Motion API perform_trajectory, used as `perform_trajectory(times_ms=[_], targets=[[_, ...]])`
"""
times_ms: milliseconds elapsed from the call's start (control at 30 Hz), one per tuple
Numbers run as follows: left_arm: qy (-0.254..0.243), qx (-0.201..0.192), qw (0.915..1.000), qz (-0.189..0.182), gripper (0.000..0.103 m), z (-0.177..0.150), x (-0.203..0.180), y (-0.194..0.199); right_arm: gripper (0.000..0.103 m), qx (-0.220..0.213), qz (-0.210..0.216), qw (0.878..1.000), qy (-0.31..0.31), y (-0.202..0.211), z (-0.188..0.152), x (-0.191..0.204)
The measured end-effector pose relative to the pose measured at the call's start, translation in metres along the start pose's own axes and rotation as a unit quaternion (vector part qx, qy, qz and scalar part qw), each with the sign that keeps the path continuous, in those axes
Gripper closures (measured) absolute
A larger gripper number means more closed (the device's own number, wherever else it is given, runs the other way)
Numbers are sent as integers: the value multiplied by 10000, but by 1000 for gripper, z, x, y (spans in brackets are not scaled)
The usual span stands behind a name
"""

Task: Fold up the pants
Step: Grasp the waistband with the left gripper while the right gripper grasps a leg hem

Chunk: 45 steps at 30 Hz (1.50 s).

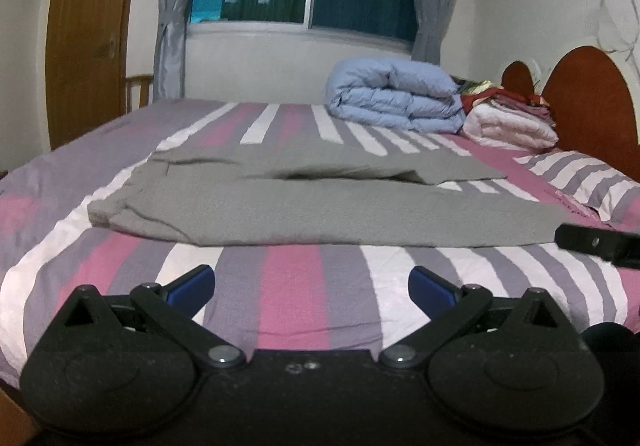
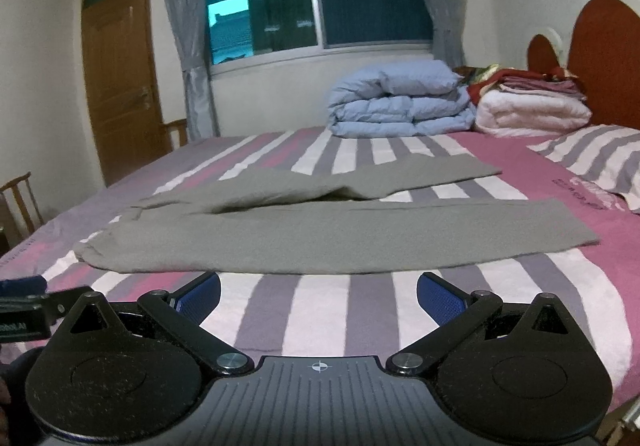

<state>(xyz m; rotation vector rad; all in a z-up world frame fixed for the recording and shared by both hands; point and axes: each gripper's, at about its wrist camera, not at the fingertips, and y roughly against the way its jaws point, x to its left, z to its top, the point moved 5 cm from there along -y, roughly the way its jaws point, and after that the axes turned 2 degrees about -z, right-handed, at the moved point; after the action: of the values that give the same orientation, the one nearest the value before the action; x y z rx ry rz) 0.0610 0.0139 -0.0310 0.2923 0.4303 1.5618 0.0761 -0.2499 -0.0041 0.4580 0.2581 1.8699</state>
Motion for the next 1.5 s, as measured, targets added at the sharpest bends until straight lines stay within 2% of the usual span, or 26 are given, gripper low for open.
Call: perform_trajectory(times_ms=[67, 133, 233, 267, 300, 367, 467, 533, 567, 667, 700, 767, 800, 833, 1000, 1167, 1267, 1300, 1333, 1367, 1400, 1433, 1500], targets=[[-74, 115, 9999, 32, 6, 7, 9, -8, 0, -93, 19, 9999, 71, -9, 7, 1], [-205, 78, 9995, 236, 6, 22, 26, -20, 0, -108, 4, 9996, 246, -25, 18, 2], [-377, 100, 9977, 555, 6, 51, 67, -47, 0, 44, 377, 9991, 183, -59, 42, 1], [-407, 156, 9965, 714, 6, 62, 85, -59, 0, 104, 566, 9983, -12, -74, 53, -2], [-446, 197, 9963, 712, 6, 72, 100, -70, 0, 174, 779, 9966, -187, -91, 66, -3], [-509, 372, 9958, 663, 6, 93, 136, -99, 0, 210, 905, 9951, -330, -122, 91, -6], [-585, 568, 9930, 851, 9, 120, 187, -145, 0, 388, 883, 9953, 75, -182, 127, 0], [-553, 745, 9922, 835, 11, 136, 219, -185, 0, 533, 830, 9943, 400, -233, 145, 8], [-517, 880, 9916, 796, 18, 142, 235, -207, 0, 602, 906, 9925, 557, -256, 150, 13], [-131, 1336, 9897, 501, 59, 151, 272, -267, 0, 682, 928, 9885, 975, -328, 160, 30], [26, 1467, 9881, 458, 65, 152, 283, -286, 0, 747, 986, 9870, 1024, -349, 162, 36], [113, 1615, 9861, 376, 65, 154, 297, -319, 16, 845, 1153, 9821, 1225, -390, 164, 48], [116, 1656, 9856, 327, 63, 156, 301, -331, 36, 884, 1177, 9798, 1354, -408, 164, 53], [146, 1667, 9856, 242, 63, 159, 304, -344, 46, 927, 1236, 9779, 1405, -423, 162, 58], [409, 1824, 9823, 129, 61, 163, 324, -392, 45, 1226, 1598, 9718, 1228, -494, 157, 65], [396, 1964, 9797, -110, 58, 165, 332, -419, 45, 1589, 1850, 9598, 1387, -534, 150, 70], [228, 1991, 9796, -176, 45, 168, 333, -424, 45, 1814, 1908, 9514, 1596, -546, 147, 81], [161, 1985, 9799, -111, 36, 170, 334, -426, 45, 1889, 1934, 9491, 1615, -551, 146, 82], [125, 2001, 9796, -104, 35, 169, 334, -430, 45, 1943, 2003, 9468, 1606, -554, 146, 86], [95, 2028, 9791, -148, 36, 167, 334, -433, 45, 2048, 2038, 9437, 1610, -559, 146, 87], [82, 1988, 9798, -199, 47, 166, 333, -434, 46, 2117, 2032, 9417, 1644, -564, 145, 90], [123, 1947, 9799, -406, 60, 164, 331, -434, 55, 2242, 2034, 9386, 1655, -568, 142, 91], [1, 1816, 9823, -448, 74, 165, 326, -432, 93, 2382, 2083, 9337, 1676, -569, 136, 92]])
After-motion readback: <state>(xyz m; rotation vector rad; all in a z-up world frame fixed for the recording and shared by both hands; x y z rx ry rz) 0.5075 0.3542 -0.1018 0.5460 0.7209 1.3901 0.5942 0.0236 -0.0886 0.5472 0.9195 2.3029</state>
